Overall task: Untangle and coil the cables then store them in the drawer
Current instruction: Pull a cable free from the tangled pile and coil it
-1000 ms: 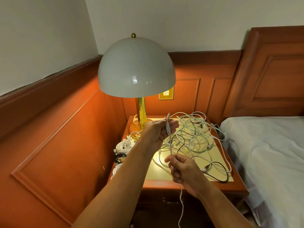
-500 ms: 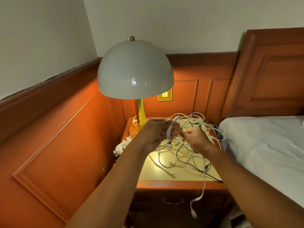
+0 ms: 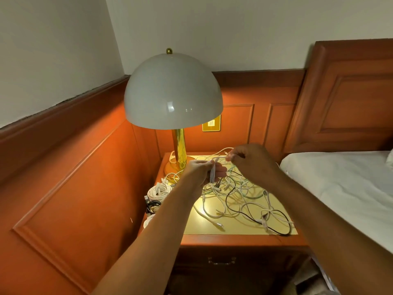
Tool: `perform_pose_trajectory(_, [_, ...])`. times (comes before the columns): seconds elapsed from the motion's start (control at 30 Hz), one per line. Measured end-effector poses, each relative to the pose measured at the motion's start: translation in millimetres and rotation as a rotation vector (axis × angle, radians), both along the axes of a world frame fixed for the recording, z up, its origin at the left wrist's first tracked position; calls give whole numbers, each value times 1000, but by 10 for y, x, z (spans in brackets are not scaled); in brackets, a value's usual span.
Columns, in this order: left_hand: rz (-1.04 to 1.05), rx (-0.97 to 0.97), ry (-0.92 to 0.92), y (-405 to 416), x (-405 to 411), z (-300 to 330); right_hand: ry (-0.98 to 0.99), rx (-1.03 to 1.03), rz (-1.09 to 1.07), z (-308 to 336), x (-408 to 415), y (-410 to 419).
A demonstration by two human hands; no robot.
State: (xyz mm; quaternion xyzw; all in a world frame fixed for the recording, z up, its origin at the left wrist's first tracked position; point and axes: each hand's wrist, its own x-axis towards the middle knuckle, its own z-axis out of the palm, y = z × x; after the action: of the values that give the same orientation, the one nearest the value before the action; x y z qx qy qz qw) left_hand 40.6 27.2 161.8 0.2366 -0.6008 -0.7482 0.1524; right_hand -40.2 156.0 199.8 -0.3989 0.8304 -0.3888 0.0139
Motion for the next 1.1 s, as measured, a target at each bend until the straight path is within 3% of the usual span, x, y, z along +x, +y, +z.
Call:
perform_pose_trajectory(0.1, [70,146,50,-10,5,4,-210,-70,36,-266,235,0])
perform_pose_trajectory(0.27, [69,286,118,26,14,53,-666,-355,49,-724,495,34])
perform_pose_trajectory(0.53, [84,325,182,29,10,209,-1042,-531,238,-1042,506,-19])
perform_pose_trajectory(0.8, [23,336,230,4,11,392,-920,-287,147,-1066,251,-37])
perform_pose_trajectory(1.0, [-56,241,289,-9,-20,617,-933,-268,251,-870,-168,-91])
perform_pose_trajectory(1.1, [-109,177,328,-21,-42,696,-824,-207,226,-677,-378,-135])
